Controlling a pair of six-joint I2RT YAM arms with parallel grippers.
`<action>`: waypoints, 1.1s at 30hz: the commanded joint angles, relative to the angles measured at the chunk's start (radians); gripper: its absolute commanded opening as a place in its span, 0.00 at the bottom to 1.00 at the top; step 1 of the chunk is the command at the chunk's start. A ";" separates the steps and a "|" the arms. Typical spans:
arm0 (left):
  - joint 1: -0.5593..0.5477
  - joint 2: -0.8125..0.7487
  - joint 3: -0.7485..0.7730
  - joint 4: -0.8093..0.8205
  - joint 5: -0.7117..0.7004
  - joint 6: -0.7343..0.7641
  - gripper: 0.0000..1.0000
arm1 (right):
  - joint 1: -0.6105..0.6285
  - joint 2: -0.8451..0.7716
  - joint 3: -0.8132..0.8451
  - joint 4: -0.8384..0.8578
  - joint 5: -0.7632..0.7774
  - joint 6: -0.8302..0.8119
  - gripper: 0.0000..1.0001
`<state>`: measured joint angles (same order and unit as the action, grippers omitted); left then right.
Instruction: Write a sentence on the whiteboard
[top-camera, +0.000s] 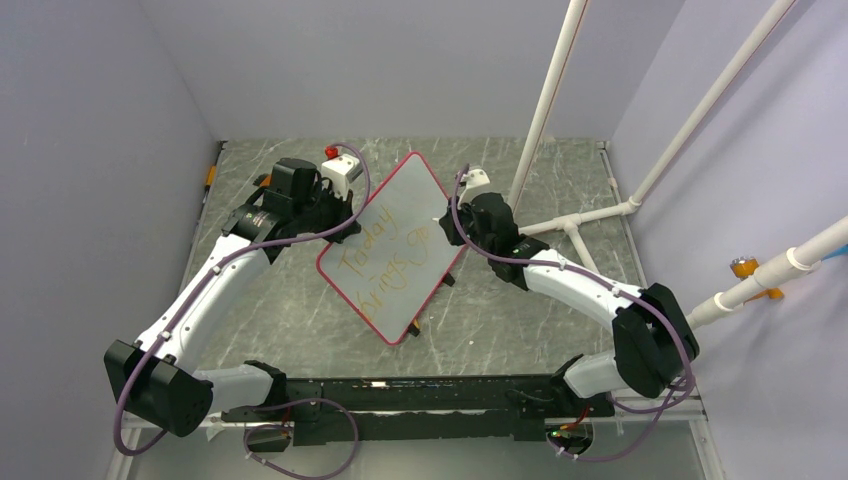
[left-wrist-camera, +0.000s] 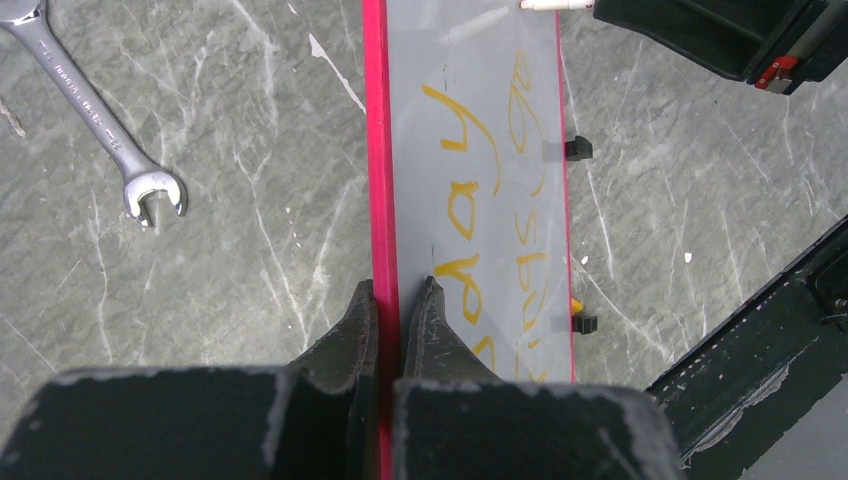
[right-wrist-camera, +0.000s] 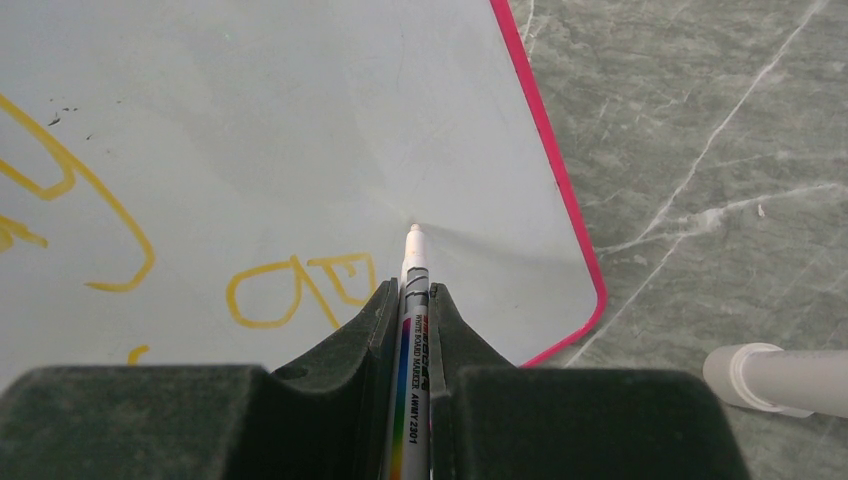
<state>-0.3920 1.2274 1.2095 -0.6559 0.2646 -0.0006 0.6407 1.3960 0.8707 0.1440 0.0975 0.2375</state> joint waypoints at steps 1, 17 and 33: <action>0.007 0.025 -0.021 -0.082 -0.192 0.159 0.00 | -0.010 0.005 0.050 0.055 -0.017 0.012 0.00; 0.007 0.024 -0.022 -0.083 -0.192 0.159 0.00 | -0.011 0.029 0.067 0.055 -0.038 0.014 0.00; 0.007 0.019 -0.022 -0.081 -0.192 0.160 0.00 | -0.010 0.066 0.086 0.028 -0.137 0.002 0.00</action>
<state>-0.3908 1.2274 1.2095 -0.6628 0.2604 -0.0048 0.6258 1.4403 0.9176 0.1497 0.0360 0.2382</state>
